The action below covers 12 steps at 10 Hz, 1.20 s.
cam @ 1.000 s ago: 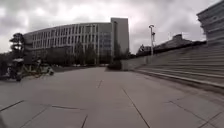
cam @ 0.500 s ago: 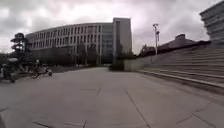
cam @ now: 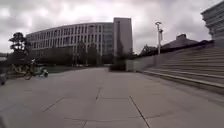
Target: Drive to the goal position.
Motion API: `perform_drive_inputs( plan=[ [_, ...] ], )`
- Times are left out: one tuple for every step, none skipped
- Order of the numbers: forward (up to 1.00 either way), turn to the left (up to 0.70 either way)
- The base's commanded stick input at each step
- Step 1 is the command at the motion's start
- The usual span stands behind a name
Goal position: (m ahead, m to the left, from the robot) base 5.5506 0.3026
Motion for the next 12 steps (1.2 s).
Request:
perform_drive_inputs(
  plan=[
    [1.00,0.00],
    [1.00,0.00],
    [1.00,0.00],
    [1.00,0.00],
    [1.00,0.00],
    [1.00,0.00],
    [1.00,0.00],
    [1.00,0.00],
    [1.00,0.00],
    [1.00,0.00],
    [1.00,0.00],
    [1.00,0.00]
  ],
)
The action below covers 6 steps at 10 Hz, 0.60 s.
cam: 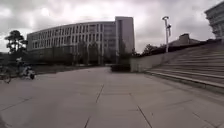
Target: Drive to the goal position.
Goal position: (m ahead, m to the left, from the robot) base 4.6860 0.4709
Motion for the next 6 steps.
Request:
perform_drive_inputs(
  plan=[
    [1.00,0.00],
    [1.00,0.00],
    [1.00,0.00],
    [1.00,0.00],
    [1.00,0.00],
    [1.00,0.00]
  ],
)
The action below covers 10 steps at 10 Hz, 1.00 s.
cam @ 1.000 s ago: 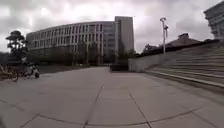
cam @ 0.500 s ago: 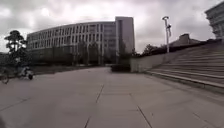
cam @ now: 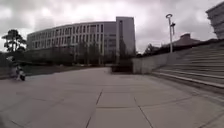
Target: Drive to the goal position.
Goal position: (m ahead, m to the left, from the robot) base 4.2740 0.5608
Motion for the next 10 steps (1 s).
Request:
perform_drive_inputs(
  plan=[
    [1.00,0.00],
    [1.00,-0.02],
    [1.00,-0.06],
    [1.00,-0.04],
    [1.00,-0.09],
    [1.00,0.00],
    [1.00,0.00],
    [1.00,-0.01],
    [1.00,-0.07],
    [1.00,-0.05]
  ],
)
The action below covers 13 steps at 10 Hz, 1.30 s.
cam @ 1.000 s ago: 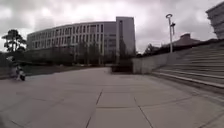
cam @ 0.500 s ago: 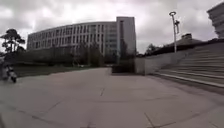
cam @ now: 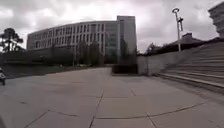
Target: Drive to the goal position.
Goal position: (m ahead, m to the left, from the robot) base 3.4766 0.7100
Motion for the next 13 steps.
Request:
perform_drive_inputs(
  plan=[
    [1.00,0.00],
    [1.00,0.00],
    [1.00,0.02],
    [1.00,0.38],
    [1.00,0.39],
    [1.00,0.00],
    [1.00,0.01],
    [1.00,0.08],
    [1.00,0.16],
    [1.00,0.05],
    [1.00,0.00],
    [1.00,0.00],
    [1.00,0.00]
  ],
)
